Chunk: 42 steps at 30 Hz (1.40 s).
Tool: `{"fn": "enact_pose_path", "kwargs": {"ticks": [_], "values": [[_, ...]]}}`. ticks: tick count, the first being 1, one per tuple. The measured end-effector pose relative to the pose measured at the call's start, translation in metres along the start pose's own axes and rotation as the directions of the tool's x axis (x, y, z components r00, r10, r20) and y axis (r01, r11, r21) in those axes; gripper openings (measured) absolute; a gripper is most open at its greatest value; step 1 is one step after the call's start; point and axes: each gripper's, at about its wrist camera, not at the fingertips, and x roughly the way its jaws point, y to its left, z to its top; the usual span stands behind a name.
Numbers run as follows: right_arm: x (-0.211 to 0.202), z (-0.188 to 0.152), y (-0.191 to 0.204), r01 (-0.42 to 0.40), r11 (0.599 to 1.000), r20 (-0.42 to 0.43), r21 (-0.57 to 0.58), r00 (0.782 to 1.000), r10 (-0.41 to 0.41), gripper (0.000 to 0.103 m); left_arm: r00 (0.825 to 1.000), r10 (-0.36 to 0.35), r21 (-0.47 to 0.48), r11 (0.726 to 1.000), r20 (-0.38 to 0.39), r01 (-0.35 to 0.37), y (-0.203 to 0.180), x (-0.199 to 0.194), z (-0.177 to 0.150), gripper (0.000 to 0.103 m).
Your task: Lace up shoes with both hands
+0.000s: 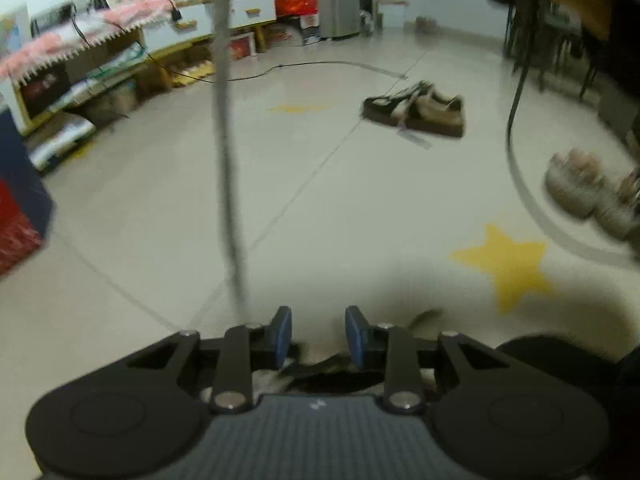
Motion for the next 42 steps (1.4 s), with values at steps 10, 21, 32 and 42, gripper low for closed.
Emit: {"fn": "enact_pose_path", "kwargs": {"ticks": [10, 21, 32, 42], "values": [[0.010, -0.036, -0.009, -0.055, 0.912, -0.054, 0.407, 0.995, 0.084, 0.003, 0.989, 0.146, -0.370, 0.917, -0.033, -0.148, 0.079, 0.020, -0.018, 0.031], [0.033, -0.203, 0.062, 0.186, 0.220, -0.279, 0.958, 0.788, 0.549, 0.003, 0.996, 0.031, -0.289, 0.956, -0.083, -0.054, 0.028, -0.019, -0.041, 0.036], [0.046, -0.213, 0.122, 0.124, 0.093, -0.155, 0.988, 0.829, 0.537, 0.003, 0.980, 0.000, -0.240, 0.969, -0.201, -0.049, 0.025, 0.032, -0.042, 0.019], [0.051, -0.235, 0.144, 0.106, 0.114, -0.148, 0.988, 0.863, 0.482, 0.003, 0.984, 0.000, -0.315, 0.947, -0.177, -0.056, 0.026, 0.043, -0.046, 0.019]]}}
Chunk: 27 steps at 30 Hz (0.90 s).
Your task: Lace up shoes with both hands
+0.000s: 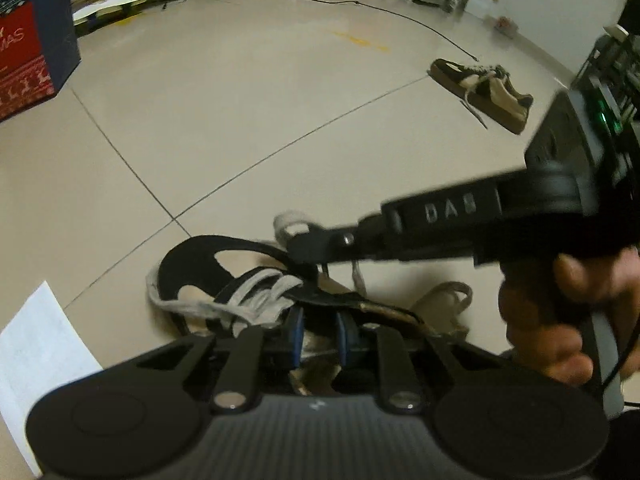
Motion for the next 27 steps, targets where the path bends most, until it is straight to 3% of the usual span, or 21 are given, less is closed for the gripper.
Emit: {"fn": "enact_pose_path", "kwargs": {"ticks": [27], "values": [[0.000, -0.008, 0.006, 0.023, 0.998, 0.027, -0.054, 0.999, -0.021, 0.003, 1.000, 0.008, -0.068, 0.998, 0.028, -0.006, 0.004, 0.011, 0.000, 0.017]]}}
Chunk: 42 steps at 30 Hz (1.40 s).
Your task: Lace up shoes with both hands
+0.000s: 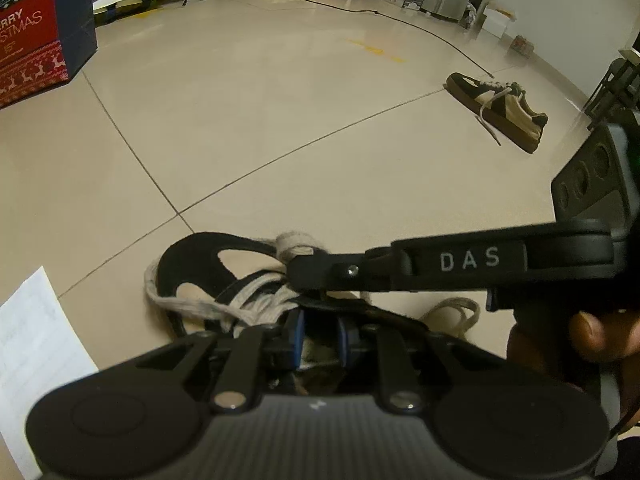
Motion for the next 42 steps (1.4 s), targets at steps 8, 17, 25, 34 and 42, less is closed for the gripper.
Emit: {"fn": "enact_pose_path", "kwargs": {"ticks": [8, 17, 25, 34, 42], "values": [[-0.001, -0.005, 0.002, 0.017, 1.000, 0.021, -0.016, 1.000, -0.016, 0.003, 1.000, -0.009, -0.049, 0.999, 0.008, 0.009, 0.002, 0.004, 0.000, 0.003], [-0.003, 0.009, 0.003, -0.003, 1.000, -0.033, -0.016, 0.999, 0.003, 0.008, 1.000, 0.003, -0.061, 0.998, 0.000, -0.003, 0.001, 0.006, 0.000, 0.002], [-0.006, 0.021, 0.002, 0.005, 1.000, -0.034, -0.027, 0.999, -0.006, 0.008, 1.000, 0.008, -0.051, 0.999, -0.004, -0.008, 0.001, 0.006, 0.001, 0.002], [-0.007, 0.017, 0.004, 0.007, 0.999, -0.048, -0.053, 0.999, -0.010, 0.003, 1.000, 0.018, -0.035, 0.999, -0.002, -0.018, 0.001, 0.004, 0.001, 0.003], [-0.008, 0.017, 0.001, -0.017, 1.000, -0.066, 0.004, 0.998, 0.017, 0.003, 0.999, 0.035, -0.015, 0.999, -0.008, -0.035, 0.000, 0.003, 0.002, 0.004]]}}
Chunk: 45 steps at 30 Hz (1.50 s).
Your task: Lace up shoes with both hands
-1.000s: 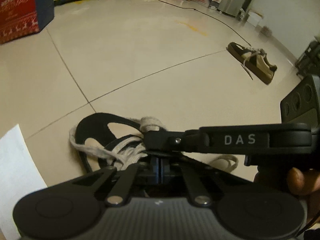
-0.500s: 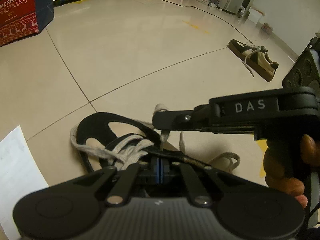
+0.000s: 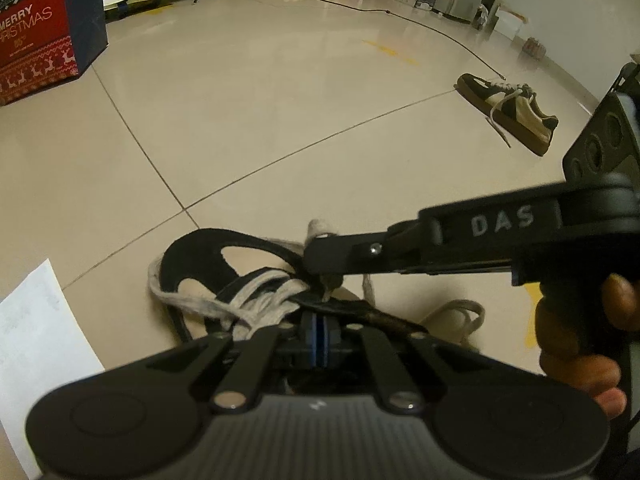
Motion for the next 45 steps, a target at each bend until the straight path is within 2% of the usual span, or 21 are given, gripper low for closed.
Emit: {"fn": "enact_pose_path", "kwargs": {"ticks": [6, 12, 17, 20, 21, 22, 24, 27, 32, 34, 37, 38, 40, 41, 42, 43, 44, 45], "values": [[0.003, -0.001, -0.005, -0.023, 0.998, -0.035, 0.062, 0.999, 0.026, 0.003, 1.000, 0.009, 0.035, 0.999, -0.005, -0.009, -0.002, -0.001, 0.000, 0.007], [0.002, -0.005, -0.004, -0.031, 0.997, -0.047, 0.070, 0.998, 0.034, 0.003, 1.000, 0.007, 0.054, 0.999, -0.007, -0.007, -0.003, 0.002, 0.000, 0.007], [0.000, -0.003, -0.005, -0.038, 0.996, -0.065, 0.078, 0.997, 0.043, 0.004, 1.000, 0.005, 0.064, 0.998, 0.004, -0.006, -0.002, 0.003, -0.002, 0.003], [-0.008, 0.005, -0.004, -0.005, 1.000, -0.098, 0.014, 0.995, 0.007, 0.011, 1.000, 0.008, 0.056, 0.998, 0.004, -0.008, -0.001, 0.002, -0.003, 0.003], [-0.014, 0.006, -0.002, 0.011, 1.000, -0.099, -0.028, 0.995, -0.014, 0.025, 1.000, 0.007, 0.057, 0.998, 0.003, -0.007, -0.001, 0.002, -0.003, 0.003], [-0.021, 0.006, 0.000, 0.026, 0.996, -0.094, -0.087, 0.995, -0.034, 0.032, 1.000, 0.006, 0.057, 0.998, 0.003, -0.007, 0.000, 0.002, -0.003, 0.003], [-0.033, 0.001, 0.008, 0.020, 0.975, -0.115, -0.221, 0.992, -0.046, 0.035, 1.000, 0.000, 0.055, 0.998, 0.003, -0.001, 0.001, 0.003, -0.003, 0.003], [-0.047, -0.009, 0.019, -0.006, 0.919, -0.142, -0.393, 0.988, -0.054, 0.035, 1.000, 0.000, 0.074, 0.997, 0.000, 0.000, 0.000, 0.003, -0.003, 0.003], [-0.050, -0.012, 0.038, -0.035, 0.776, -0.179, -0.629, 0.979, -0.102, 0.034, 1.000, -0.014, 0.090, 0.996, -0.011, 0.015, 0.002, 0.002, -0.001, 0.003], [-0.051, -0.011, 0.046, -0.073, 0.725, -0.213, -0.685, 0.972, -0.104, 0.034, 1.000, -0.015, 0.096, 0.995, -0.016, 0.017, 0.002, 0.002, -0.001, 0.003], [-0.049, -0.013, 0.053, -0.100, 0.696, -0.248, -0.711, 0.962, -0.116, 0.034, 1.000, -0.010, 0.104, 0.994, -0.021, 0.012, 0.001, 0.004, 0.000, 0.003], [-0.047, -0.016, 0.056, -0.101, 0.679, -0.252, -0.727, 0.960, -0.127, 0.034, 1.000, -0.005, 0.110, 0.994, -0.022, 0.007, 0.000, 0.004, 0.000, 0.003], [-0.041, -0.024, 0.060, -0.048, 0.640, -0.205, -0.767, 0.963, -0.173, 0.035, 1.000, 0.002, 0.113, 0.994, -0.025, 0.001, -0.001, 0.005, 0.000, 0.002], [-0.036, -0.026, 0.061, 0.004, 0.628, -0.167, -0.778, 0.963, -0.213, 0.038, 1.000, 0.005, 0.115, 0.993, -0.026, -0.002, -0.002, 0.005, 0.000, 0.002], [-0.030, -0.027, 0.061, 0.037, 0.637, -0.149, -0.770, 0.961, -0.235, 0.038, 1.000, 0.011, 0.119, 0.993, -0.026, -0.008, -0.003, 0.004, -0.001, 0.002], [-0.027, -0.028, 0.060, 0.048, 0.659, -0.149, -0.751, 0.959, -0.239, 0.022, 1.000, 0.016, 0.123, 0.992, -0.026, -0.013, -0.004, 0.002, -0.001, 0.002], [-0.024, -0.030, 0.061, 0.055, 0.682, -0.153, -0.729, 0.959, -0.240, 0.013, 0.999, 0.021, 0.124, 0.992, -0.025, -0.018, -0.004, -0.001, -0.002, 0.002], [-0.024, -0.031, 0.061, 0.077, 0.695, -0.142, -0.715, 0.958, -0.251, 0.009, 0.999, 0.025, 0.126, 0.992, -0.023, -0.022, -0.005, -0.005, -0.003, 0.002]]}}
